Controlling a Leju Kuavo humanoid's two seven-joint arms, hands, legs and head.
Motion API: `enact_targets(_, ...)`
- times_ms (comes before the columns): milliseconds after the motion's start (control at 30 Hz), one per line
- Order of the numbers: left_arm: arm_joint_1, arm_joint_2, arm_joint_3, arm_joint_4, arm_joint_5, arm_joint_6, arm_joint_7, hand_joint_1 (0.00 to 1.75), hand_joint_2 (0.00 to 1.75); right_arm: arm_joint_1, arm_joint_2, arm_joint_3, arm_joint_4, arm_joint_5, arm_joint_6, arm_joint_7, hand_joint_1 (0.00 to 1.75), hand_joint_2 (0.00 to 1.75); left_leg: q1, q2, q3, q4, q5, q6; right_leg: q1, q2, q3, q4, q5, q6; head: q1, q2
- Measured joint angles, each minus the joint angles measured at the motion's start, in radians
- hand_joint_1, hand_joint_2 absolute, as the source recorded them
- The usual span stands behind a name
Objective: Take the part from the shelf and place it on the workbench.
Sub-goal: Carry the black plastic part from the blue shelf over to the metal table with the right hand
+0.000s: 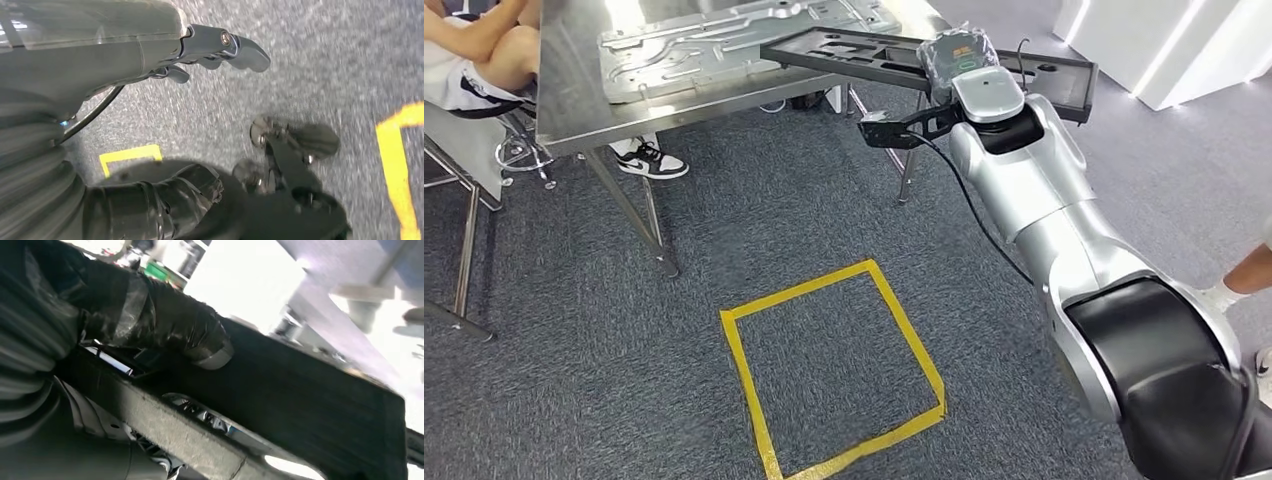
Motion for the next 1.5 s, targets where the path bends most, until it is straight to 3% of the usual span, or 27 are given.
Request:
enact_targets(33, -0.001, 0.0, -0.001, 0.0, 0.0, -0.001, 0.0, 0.0, 1.75, 0.0, -0.004, 0.0, 0.0, -0.004, 0.0, -0.008, 1.75, 1.75, 0.001, -0.007, 0.004, -0.002, -0.001, 0.005, -0.002, 0.032, -0.029, 0.058, -0.026, 0.0, 0.0, 0.0)
enact_targets(100, -0.008, 0.002, -0.001, 0.0, 0.013, -0.007, 0.001, 0.0, 1.75, 0.002, -0.006, 0.0, 0.001, -0.016, -0.001, -0.037, 1.75, 1.75, 0.0, -0.024, 0.008, 0.0, -0.005, 0.012, -0.002, 0.055, -0.101, 0.183, -0.067, 0.001, 0.0, 0.0)
enact_targets(133, -0.014, 0.006, 0.002, 0.0, 0.025, -0.014, 0.005, 0.0, 1.75, 0.004, -0.003, 0.0, 0.003, -0.022, -0.002, -0.053, 1.75, 1.75, 0.0, -0.033, 0.009, 0.003, -0.008, 0.013, -0.002, 0.058, -0.126, 0.213, -0.064, 0.001, 0.001, 0.0)
enact_targets(167, -0.019, 0.013, 0.007, 0.0, 0.038, -0.023, 0.011, 0.0, 1.75, 0.003, 0.006, 0.0, 0.006, -0.027, -0.004, -0.066, 1.75, 1.75, 0.0, -0.042, 0.01, 0.007, -0.011, 0.011, -0.002, 0.059, -0.134, 0.207, -0.042, 0.0, 0.001, 0.0)
enact_targets(233, -0.028, 0.028, 0.015, 0.0, 0.054, -0.042, 0.024, 0.0, 1.75, -0.003, 0.035, 0.0, 0.012, -0.032, -0.007, -0.075, 1.75, 1.75, 0.0, -0.051, 0.014, 0.017, -0.022, 0.005, -0.002, 0.06, -0.104, 0.102, 0.039, -0.006, 0.002, 0.0)
enact_targets(300, -0.037, 0.039, 0.02, 0.0, 0.059, -0.05, 0.03, 0.0, 1.75, -0.015, 0.063, 0.001, 0.018, -0.033, -0.011, -0.076, 1.75, 1.75, -0.002, -0.055, 0.01, 0.03, -0.033, -0.004, -0.001, 0.065, -0.063, 0.001, 0.084, -0.01, 0.001, 0.0)
enact_targets(400, -0.047, 0.052, 0.029, 0.0, 0.061, -0.05, 0.031, 0.0, 1.75, -0.024, 0.092, 0.001, 0.028, -0.034, -0.017, -0.077, 1.75, 1.75, -0.001, -0.061, 0.004, 0.035, -0.036, -0.009, 0.003, 0.065, -0.048, -0.031, 0.081, -0.014, 0.0, 0.0)
enact_targets(800, -0.04, 0.062, 0.046, 0.0, 0.069, -0.04, 0.043, 0.0, 1.75, -0.029, 0.115, 0.001, 0.049, -0.035, -0.032, -0.069, 1.75, 1.75, -0.001, -0.06, 0.01, 0.024, -0.036, -0.012, 0.006, 0.066, -0.046, -0.034, 0.078, -0.021, 0.001, 0.0)
enact_targets(1000, -0.038, 0.064, 0.056, 0.0, 0.07, -0.037, 0.051, 0.0, 1.75, -0.032, 0.117, 0.001, 0.058, -0.036, -0.036, -0.065, 1.75, 1.75, -0.001, -0.06, 0.01, 0.023, -0.036, -0.015, 0.004, 0.066, -0.045, -0.034, 0.078, -0.021, 0.001, 0.0)
enact_targets(1500, -0.039, 0.065, 0.061, 0.0, 0.069, -0.032, 0.068, 0.0, 1.75, -0.035, 0.144, 0.002, 0.069, -0.037, -0.047, -0.06, 1.75, 1.75, -0.006, -0.06, 0.01, 0.025, -0.037, -0.011, -0.001, 0.065, -0.039, -0.044, 0.081, -0.015, 0.001, 0.0)
